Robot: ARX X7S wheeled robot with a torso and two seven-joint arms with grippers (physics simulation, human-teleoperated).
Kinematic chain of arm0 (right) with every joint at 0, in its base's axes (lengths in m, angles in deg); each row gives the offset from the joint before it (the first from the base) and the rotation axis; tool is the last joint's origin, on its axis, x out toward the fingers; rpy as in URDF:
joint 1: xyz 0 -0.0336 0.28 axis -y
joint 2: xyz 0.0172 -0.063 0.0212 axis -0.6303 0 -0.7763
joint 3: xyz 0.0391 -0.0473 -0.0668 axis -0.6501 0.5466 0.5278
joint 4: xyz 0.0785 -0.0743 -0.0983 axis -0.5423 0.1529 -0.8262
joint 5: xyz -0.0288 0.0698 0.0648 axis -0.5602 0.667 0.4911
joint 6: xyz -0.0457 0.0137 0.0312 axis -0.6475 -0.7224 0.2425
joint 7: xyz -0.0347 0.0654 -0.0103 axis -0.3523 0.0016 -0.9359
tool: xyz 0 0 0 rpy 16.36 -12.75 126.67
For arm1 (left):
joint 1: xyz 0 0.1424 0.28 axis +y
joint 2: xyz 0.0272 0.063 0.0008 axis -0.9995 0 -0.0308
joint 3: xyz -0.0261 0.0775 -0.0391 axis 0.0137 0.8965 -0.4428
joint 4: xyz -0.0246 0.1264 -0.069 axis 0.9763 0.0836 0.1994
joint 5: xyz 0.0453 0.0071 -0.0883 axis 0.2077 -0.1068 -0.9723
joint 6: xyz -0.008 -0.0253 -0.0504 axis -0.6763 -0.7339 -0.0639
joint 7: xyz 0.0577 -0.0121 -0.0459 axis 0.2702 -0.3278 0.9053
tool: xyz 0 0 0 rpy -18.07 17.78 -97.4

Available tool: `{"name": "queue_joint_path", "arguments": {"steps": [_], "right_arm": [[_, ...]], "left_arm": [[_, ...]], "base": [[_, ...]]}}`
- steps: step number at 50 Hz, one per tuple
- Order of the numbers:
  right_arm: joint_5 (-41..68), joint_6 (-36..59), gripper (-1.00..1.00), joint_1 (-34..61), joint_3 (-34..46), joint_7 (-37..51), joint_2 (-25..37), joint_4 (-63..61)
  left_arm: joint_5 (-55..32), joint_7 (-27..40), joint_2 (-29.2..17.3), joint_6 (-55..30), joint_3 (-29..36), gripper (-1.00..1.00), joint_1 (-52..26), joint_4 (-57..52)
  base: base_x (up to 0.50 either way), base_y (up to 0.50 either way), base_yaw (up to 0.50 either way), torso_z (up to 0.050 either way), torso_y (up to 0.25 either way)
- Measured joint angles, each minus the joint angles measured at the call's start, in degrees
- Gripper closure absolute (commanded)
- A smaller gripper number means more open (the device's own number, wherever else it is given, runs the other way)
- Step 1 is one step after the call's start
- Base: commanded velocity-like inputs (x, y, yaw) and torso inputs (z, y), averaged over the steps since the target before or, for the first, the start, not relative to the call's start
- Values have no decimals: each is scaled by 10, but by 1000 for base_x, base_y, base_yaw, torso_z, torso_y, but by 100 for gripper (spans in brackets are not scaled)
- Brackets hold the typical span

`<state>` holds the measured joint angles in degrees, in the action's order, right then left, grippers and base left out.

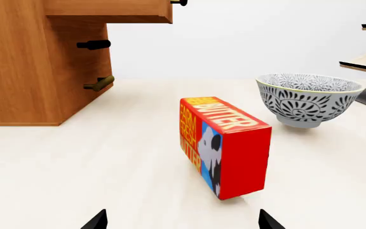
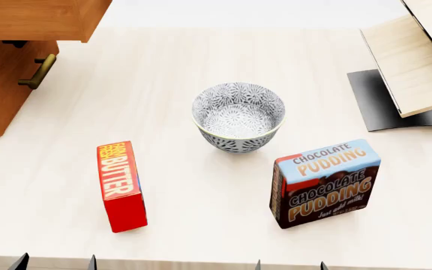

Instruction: Close the top drawer of the cabinet.

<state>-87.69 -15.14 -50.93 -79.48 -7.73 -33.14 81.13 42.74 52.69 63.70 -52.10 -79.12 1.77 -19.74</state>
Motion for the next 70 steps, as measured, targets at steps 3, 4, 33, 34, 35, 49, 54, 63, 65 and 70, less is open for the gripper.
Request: {"name": "queue_joint_path", "arguments": {"steps": [3, 4, 33, 34, 35, 49, 54, 63, 65, 70], "right_arm": [[2, 4, -100, 1, 1, 4, 2, 1], [3, 4, -100, 1, 2, 5, 3, 1], [40, 6, -100, 1, 37, 47, 34, -5], [43, 7, -100, 1, 36, 49, 34, -10], [44, 10, -100, 0, 37, 51, 35, -17], [49, 96, -100, -8, 51, 80, 53, -196], [52, 142, -100, -5, 55, 89, 60, -276], [63, 228, -100, 12, 62, 104, 70, -411], [67, 247, -100, 16, 62, 108, 71, -437], [76, 283, -100, 27, 64, 114, 75, -487]], "left_arm": [[-6, 6, -3, -5, 1, -100, -1, 1], [-7, 7, -4, -4, 2, -100, -1, 1], [-37, 44, -37, 9, 44, -100, 1, -4], [-40, 45, -38, 9, 44, -100, 2, -7], [-39, 46, -38, 8, 46, -100, 2, -12], [-25, 61, -55, -56, 80, -100, 21, -175], [-23, 67, -62, -99, 85, -100, 24, -255], [-30, 78, -70, -167, 88, -100, 22, -376], [-31, 80, -72, -182, 88, -100, 21, -399], [-34, 86, -76, -215, 91, -100, 16, -451]], "base": [[0, 0, 0, 0, 0], [0, 0, 0, 0, 0], [0, 0, 0, 0, 0], [0, 0, 0, 0, 0], [0, 0, 0, 0, 0], [0, 0, 0, 0, 0], [0, 0, 0, 0, 0], [0, 0, 0, 0, 0], [0, 0, 0, 0, 0], [0, 0, 0, 0, 0]]}}
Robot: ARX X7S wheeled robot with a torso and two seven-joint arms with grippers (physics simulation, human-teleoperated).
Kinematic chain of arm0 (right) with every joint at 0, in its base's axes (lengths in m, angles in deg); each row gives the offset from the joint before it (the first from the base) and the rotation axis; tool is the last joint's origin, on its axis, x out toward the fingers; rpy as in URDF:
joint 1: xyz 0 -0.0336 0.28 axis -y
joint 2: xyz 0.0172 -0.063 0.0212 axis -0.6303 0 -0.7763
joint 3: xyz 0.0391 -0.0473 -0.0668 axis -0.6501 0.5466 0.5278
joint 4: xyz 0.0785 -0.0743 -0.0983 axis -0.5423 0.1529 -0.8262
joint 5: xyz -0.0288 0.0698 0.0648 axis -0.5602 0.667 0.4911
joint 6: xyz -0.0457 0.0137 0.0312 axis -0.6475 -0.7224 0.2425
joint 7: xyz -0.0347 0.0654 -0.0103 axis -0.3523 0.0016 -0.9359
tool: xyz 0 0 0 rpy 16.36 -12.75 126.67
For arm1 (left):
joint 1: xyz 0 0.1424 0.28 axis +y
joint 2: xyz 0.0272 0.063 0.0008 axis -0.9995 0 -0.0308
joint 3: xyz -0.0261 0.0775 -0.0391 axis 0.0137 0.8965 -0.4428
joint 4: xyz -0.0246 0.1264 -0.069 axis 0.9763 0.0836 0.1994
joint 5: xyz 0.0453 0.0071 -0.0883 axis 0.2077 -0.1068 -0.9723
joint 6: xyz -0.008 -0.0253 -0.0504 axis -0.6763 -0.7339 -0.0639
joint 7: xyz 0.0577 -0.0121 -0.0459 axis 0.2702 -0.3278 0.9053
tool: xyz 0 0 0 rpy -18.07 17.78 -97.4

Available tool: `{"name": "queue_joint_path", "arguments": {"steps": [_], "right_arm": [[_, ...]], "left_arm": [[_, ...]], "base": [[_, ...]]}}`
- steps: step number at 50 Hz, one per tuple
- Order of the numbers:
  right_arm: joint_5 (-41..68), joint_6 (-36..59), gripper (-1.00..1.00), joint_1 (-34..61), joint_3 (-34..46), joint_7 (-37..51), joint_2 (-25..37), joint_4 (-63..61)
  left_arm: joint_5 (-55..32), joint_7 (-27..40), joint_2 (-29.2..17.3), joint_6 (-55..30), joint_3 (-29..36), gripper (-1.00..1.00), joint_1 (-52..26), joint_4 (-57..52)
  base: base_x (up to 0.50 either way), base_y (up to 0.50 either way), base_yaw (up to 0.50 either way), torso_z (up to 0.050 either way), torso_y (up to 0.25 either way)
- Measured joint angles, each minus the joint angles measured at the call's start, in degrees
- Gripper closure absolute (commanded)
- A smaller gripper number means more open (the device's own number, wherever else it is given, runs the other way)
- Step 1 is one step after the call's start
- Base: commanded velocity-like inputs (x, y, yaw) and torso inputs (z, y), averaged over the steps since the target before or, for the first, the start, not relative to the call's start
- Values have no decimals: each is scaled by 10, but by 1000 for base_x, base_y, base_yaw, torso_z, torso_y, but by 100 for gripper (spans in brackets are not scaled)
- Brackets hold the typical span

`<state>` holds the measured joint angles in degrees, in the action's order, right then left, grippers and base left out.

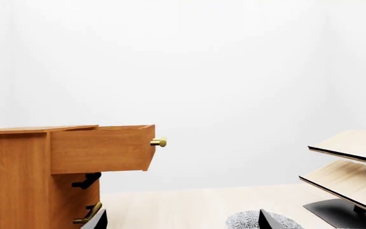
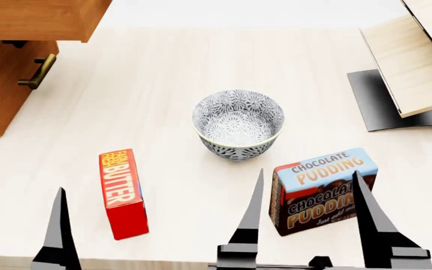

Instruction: Close the top drawer of the cabinet.

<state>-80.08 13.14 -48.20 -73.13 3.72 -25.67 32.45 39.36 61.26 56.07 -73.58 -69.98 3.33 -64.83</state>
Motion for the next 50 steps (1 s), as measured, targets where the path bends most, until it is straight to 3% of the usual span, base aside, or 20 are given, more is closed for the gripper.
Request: {"name": "queue_joint_path", "arguments": {"steps": [14, 50], "right_arm": [[14, 52, -100, 17, 3, 19, 6, -57], [61, 80, -100, 29, 1, 44, 25, -92]], "left_arm": [[-8, 14, -13, -33, 7, -100, -6, -56], [-25, 41, -39, -48, 23, -100, -10, -79]], "base": [[9, 0, 0, 0, 0], [500, 0, 0, 0, 0]]}}
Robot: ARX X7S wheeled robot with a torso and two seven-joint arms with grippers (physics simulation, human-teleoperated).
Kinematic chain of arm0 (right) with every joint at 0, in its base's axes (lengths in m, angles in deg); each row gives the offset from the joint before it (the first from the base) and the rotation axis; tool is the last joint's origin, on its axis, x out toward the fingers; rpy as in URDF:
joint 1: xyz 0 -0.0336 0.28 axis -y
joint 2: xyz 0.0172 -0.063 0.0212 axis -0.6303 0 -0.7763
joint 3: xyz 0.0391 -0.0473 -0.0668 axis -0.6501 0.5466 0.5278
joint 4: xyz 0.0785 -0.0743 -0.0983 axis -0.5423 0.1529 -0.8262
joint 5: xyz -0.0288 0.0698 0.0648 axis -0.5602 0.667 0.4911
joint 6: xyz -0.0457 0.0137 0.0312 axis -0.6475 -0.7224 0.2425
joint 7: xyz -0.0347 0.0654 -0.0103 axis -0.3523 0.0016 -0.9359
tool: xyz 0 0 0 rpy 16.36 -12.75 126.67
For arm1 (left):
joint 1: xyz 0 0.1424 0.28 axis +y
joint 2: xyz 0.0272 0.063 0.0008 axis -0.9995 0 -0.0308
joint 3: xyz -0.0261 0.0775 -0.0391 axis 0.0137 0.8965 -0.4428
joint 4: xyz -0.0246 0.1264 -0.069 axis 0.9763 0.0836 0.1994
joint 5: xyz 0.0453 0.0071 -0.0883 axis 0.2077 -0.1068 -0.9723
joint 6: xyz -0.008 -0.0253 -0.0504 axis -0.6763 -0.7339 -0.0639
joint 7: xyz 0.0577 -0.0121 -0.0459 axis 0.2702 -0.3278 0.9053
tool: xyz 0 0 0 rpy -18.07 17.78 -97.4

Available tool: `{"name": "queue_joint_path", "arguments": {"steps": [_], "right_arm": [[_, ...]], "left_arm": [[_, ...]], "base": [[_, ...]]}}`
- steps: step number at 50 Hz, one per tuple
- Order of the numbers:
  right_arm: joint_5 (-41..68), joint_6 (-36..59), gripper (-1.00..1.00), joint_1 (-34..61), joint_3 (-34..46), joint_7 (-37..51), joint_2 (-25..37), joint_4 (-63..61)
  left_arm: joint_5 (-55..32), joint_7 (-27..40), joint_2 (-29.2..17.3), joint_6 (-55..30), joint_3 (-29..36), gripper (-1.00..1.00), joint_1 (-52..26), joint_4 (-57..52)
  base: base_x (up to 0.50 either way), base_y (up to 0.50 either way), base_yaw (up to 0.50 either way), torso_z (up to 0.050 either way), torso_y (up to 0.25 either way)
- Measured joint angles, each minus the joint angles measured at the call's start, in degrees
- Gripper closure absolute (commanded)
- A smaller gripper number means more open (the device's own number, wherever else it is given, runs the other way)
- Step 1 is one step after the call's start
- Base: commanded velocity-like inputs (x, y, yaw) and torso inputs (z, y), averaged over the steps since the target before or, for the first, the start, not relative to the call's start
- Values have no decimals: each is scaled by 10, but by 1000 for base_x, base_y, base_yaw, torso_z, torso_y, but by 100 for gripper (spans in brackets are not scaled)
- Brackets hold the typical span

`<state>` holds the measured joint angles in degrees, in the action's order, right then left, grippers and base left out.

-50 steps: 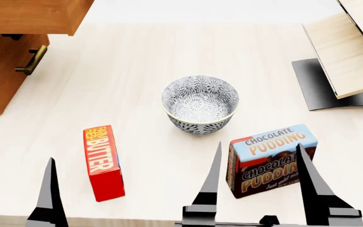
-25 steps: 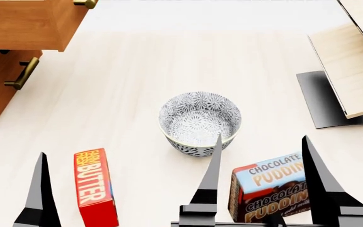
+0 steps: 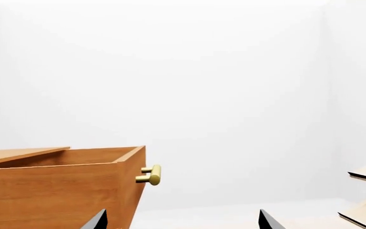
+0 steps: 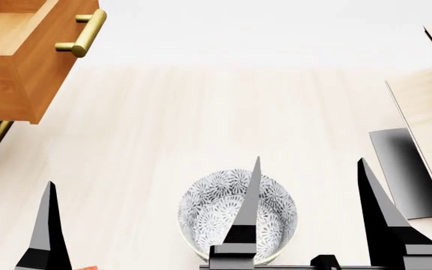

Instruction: Close the top drawer of the cabinet.

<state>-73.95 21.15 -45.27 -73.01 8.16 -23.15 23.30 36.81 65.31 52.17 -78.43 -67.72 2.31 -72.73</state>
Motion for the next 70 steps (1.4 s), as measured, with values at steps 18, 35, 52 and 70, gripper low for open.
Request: {"name": "queue_joint_path", "arguments": {"steps": [18, 35, 52, 70], "right_arm": [[10, -10, -100, 1, -1, 21, 5, 7], [13, -20, -100, -2, 10, 34, 13, 8], [32, -14, -100, 4, 10, 46, 23, -1], [83, -12, -100, 18, 1, 62, 37, -11]], "left_arm": [[-11, 13, -10, -3, 6, -100, -5, -3], [-19, 25, -18, -4, 11, -100, -11, 7], [-22, 11, 7, -97, 62, -100, -182, 71], [-407, 56, 99, 222, 589, -100, -669, 815]], "base": [[277, 0, 0, 0, 1], [0, 0, 0, 0, 0], [0, 0, 0, 0, 0], [0, 0, 0, 0, 1]]}}
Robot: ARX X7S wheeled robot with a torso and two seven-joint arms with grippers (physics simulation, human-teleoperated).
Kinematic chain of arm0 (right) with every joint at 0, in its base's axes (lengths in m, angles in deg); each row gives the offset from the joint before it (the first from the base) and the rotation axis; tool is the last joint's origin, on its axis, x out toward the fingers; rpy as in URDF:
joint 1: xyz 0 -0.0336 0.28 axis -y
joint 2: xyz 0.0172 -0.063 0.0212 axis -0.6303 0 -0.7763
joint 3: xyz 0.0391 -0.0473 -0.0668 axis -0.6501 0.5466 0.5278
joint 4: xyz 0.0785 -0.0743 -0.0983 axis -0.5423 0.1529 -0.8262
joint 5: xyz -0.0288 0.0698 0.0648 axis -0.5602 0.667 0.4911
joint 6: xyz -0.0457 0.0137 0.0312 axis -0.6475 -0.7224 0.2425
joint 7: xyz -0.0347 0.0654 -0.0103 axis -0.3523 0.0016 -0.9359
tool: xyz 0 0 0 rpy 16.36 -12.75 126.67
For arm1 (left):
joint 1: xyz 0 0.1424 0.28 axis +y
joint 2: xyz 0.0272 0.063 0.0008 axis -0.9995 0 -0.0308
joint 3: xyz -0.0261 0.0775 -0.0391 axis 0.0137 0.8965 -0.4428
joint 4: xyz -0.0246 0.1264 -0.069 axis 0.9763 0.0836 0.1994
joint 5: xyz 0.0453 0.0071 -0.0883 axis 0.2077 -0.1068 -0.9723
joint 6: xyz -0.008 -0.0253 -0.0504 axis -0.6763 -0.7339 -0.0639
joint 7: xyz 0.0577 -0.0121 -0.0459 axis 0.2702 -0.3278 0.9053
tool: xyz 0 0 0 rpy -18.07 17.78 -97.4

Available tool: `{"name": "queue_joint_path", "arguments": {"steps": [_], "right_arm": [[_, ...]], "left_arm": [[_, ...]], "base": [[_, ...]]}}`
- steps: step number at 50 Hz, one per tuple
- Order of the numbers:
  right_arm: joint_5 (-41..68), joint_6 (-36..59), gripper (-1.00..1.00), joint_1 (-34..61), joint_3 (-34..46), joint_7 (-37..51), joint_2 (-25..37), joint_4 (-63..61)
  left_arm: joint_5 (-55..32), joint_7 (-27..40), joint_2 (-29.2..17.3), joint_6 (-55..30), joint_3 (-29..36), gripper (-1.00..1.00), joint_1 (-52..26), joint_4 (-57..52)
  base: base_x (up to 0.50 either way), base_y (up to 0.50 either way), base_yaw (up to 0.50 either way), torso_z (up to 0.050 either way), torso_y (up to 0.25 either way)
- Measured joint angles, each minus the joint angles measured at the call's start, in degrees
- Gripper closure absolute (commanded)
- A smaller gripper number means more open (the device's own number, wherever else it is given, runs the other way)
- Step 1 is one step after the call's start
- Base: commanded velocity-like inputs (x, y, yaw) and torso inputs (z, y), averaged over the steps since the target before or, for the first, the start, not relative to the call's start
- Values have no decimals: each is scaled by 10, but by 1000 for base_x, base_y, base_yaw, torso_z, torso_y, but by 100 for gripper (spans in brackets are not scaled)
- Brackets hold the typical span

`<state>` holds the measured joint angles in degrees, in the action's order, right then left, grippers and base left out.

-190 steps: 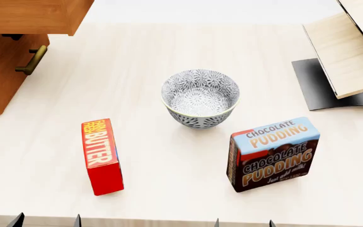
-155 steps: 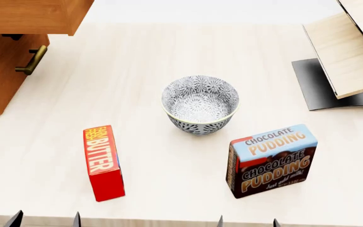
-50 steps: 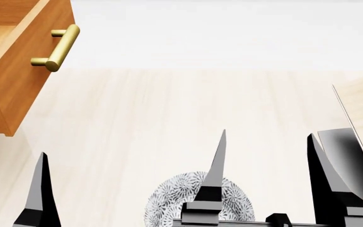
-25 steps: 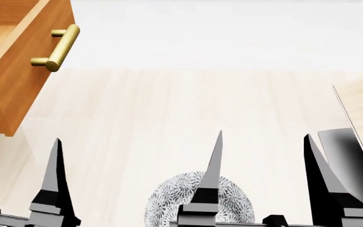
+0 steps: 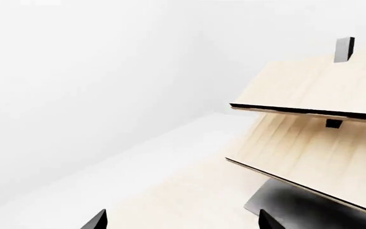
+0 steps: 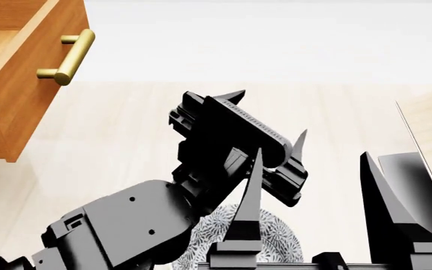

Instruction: Close the top drawer of the cabinet.

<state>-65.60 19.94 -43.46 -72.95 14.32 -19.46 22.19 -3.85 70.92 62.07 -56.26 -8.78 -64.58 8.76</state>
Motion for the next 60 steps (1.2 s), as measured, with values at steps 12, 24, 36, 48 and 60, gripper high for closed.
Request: {"name": "queue_joint_path", "arguments": {"steps": [12, 24, 36, 48, 60], "right_arm": [[11, -4, -100, 6, 14, 15, 13, -1], [12, -10, -100, 9, 37, 28, 23, 2], [12, -16, -100, 13, 56, 38, 32, 5], [17, -20, -100, 15, 68, 48, 42, 7], [21, -25, -100, 18, 76, 58, 50, 9]], "left_arm": [[-109, 5, 11, 73, 117, -100, -86, 225], [-146, 3, 4, 103, 146, -100, -111, 314], [-158, 24, -32, 103, 156, -100, -116, 301], [-160, 44, -68, 99, 159, -100, -113, 274], [-160, 57, -100, 97, 157, -100, -108, 257]], "base": [[0, 0, 0, 0, 0], [0, 0, 0, 0, 0], [0, 0, 0, 0, 0], [0, 0, 0, 0, 0], [0, 0, 0, 0, 0]]}}
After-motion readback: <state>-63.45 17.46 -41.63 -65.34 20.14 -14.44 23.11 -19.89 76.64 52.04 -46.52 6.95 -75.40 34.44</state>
